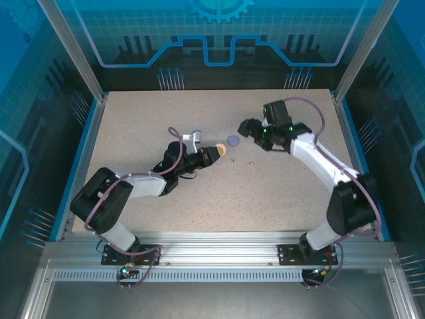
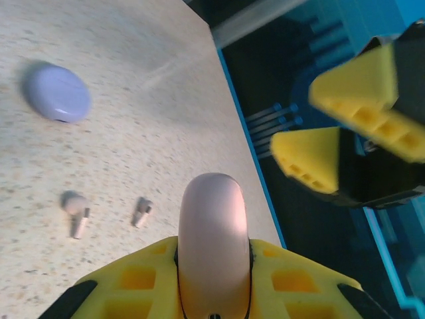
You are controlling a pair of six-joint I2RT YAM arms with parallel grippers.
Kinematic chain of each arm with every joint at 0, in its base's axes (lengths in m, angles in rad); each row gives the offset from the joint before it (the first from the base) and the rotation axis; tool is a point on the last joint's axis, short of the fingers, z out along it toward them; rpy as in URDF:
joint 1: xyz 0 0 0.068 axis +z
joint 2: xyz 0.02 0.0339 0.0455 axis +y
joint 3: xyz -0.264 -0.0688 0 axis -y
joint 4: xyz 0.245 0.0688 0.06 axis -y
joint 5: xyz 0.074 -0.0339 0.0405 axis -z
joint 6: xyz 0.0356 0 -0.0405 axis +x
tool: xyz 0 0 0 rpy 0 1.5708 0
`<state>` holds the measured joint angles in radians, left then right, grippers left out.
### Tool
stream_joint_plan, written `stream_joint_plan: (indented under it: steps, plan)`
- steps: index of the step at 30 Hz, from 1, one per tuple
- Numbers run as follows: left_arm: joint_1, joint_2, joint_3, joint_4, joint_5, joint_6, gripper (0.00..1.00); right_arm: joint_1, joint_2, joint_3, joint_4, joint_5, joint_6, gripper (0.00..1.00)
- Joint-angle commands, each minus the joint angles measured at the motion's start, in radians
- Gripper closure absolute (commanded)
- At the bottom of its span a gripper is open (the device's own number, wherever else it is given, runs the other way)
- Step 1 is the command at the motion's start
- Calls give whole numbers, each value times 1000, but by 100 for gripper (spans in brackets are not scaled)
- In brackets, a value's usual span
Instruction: Insert the wireless bluetooth earbuds into the charging case
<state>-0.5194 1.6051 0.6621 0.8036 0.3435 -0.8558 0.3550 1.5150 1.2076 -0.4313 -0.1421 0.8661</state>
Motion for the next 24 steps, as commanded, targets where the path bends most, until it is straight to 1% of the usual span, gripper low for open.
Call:
stream_joint_plan:
  steps: [1,5,8,12,24]
  plan:
    - [22,-45,63,-123,204,114,100,-7,-134,-147,215,-135,-208,25]
    - [37,-45,121,-204,293,139,100,-7,-235,-277,296,-237,-279,25]
    - [39,-34,154,-239,330,157,100,-7,-261,-322,355,-284,-292,25]
    - [40,-14,179,-245,347,155,100,-4,-230,-344,417,-351,-288,26]
    - [40,-6,203,-233,354,146,100,14,-95,-309,443,-372,-271,28]
